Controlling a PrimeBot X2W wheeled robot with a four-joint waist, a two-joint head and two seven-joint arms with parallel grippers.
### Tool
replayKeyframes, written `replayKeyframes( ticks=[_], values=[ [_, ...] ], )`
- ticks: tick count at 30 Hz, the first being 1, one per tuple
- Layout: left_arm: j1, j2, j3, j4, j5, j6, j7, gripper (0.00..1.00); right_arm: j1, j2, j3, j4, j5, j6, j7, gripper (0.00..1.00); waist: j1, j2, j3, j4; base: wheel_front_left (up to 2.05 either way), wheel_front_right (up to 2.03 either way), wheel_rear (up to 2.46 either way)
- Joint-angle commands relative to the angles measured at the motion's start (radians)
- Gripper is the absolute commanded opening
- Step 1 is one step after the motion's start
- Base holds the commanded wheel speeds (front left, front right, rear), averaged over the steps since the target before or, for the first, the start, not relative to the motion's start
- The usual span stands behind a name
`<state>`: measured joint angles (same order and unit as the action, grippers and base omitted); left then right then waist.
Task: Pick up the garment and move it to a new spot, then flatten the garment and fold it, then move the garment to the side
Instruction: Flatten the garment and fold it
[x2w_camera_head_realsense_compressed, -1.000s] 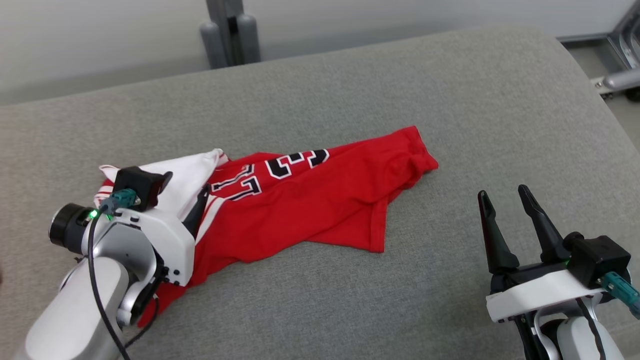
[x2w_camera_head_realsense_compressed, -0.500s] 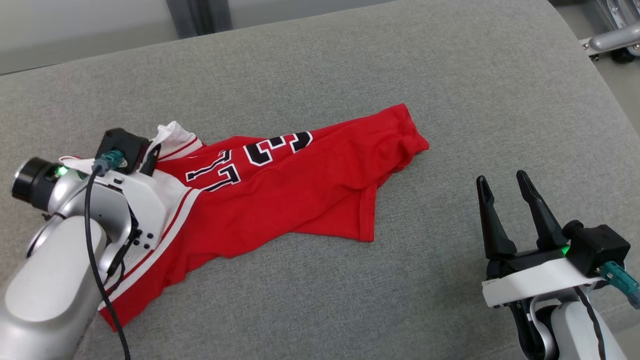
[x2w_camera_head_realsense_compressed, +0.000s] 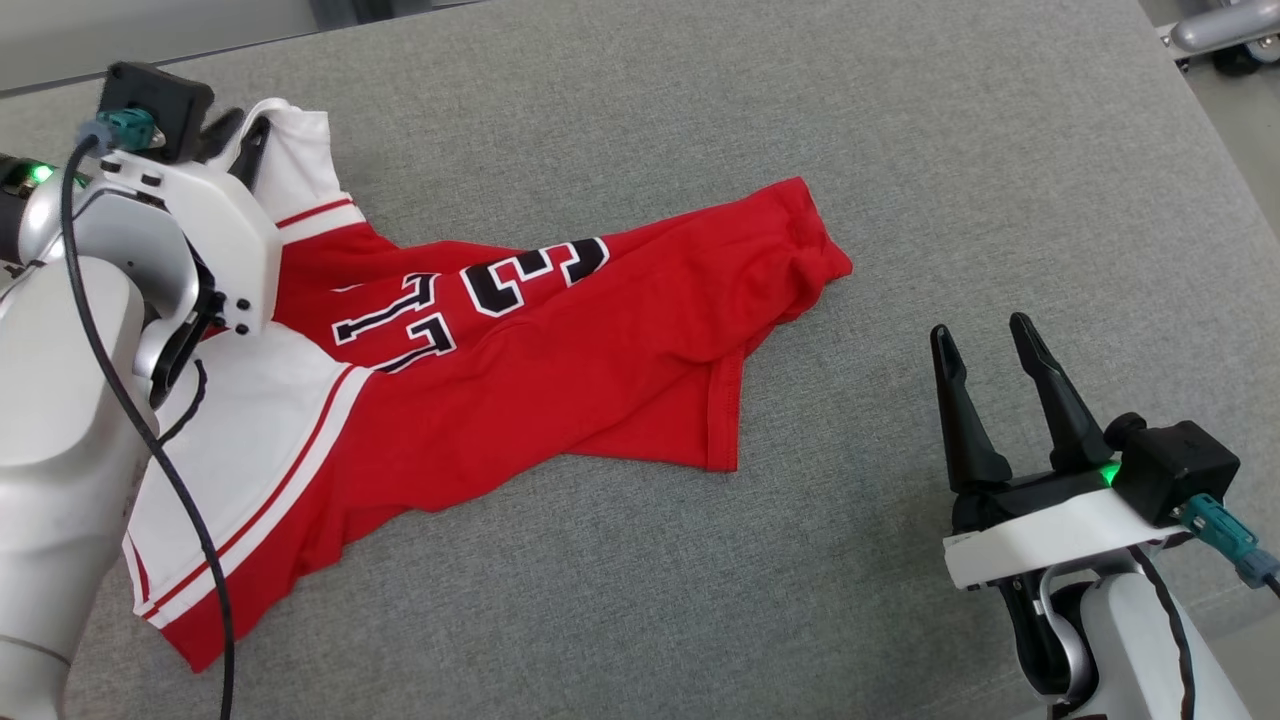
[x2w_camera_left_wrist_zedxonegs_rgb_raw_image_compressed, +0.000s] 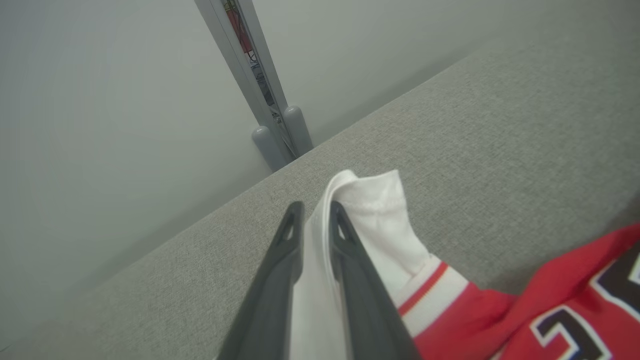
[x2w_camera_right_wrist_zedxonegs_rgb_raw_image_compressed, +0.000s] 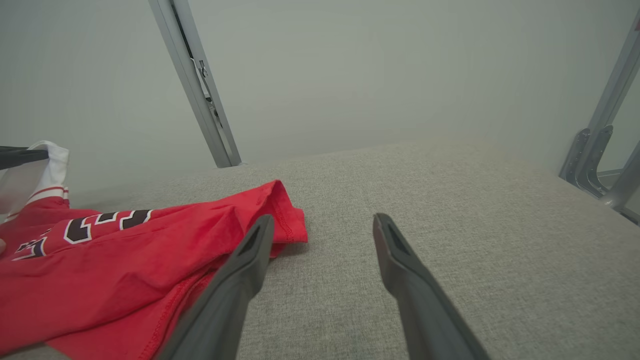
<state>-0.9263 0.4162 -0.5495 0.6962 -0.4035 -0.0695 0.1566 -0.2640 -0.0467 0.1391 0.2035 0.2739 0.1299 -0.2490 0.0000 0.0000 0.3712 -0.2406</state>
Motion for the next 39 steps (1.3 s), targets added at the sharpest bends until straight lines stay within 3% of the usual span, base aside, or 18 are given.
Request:
replayKeyframes(
  ticks=[1,7,14,20,29,39],
  values=[
    [-0.021,-0.004,0.009,0.018,-0.004,-0.002,-0.015,1.00,-0.009,-0.007,0.000,0.001,0.005,0.002,-0.010,1.00,0.0000,0.0000,-0.001,-0.003,0.00,0.00,0.00],
    [-0.040,-0.007,0.082,0.109,-0.053,0.035,-0.164,1.00,-0.006,-0.007,-0.018,0.012,0.004,0.002,-0.015,1.00,0.0000,0.0000,-0.005,0.006,0.00,0.00,0.00],
    [0.046,-0.003,0.213,0.056,-0.156,0.091,-0.340,1.00,0.000,-0.007,-0.058,-0.017,-0.025,0.002,-0.018,1.00,0.0000,0.0000,-0.019,0.062,0.00,0.00,0.00],
    [0.198,-0.006,0.297,-0.133,-0.205,0.143,-0.405,1.00,0.003,-0.007,-0.086,-0.043,-0.061,0.002,-0.011,1.00,0.0000,0.0000,-0.033,0.116,0.00,0.00,0.00],
    [0.520,-0.051,0.337,-0.518,-0.155,0.229,-0.418,1.00,0.029,-0.007,-0.104,-0.063,-0.105,0.002,0.016,1.00,0.0000,0.0000,-0.095,0.181,0.00,0.00,0.00],
    [0.763,-0.089,0.323,-0.649,-0.042,0.256,-0.418,1.00,0.077,-0.007,-0.077,-0.050,-0.115,0.002,0.049,1.00,0.0000,0.0000,-0.185,0.197,0.00,0.00,0.00]
  ],
)
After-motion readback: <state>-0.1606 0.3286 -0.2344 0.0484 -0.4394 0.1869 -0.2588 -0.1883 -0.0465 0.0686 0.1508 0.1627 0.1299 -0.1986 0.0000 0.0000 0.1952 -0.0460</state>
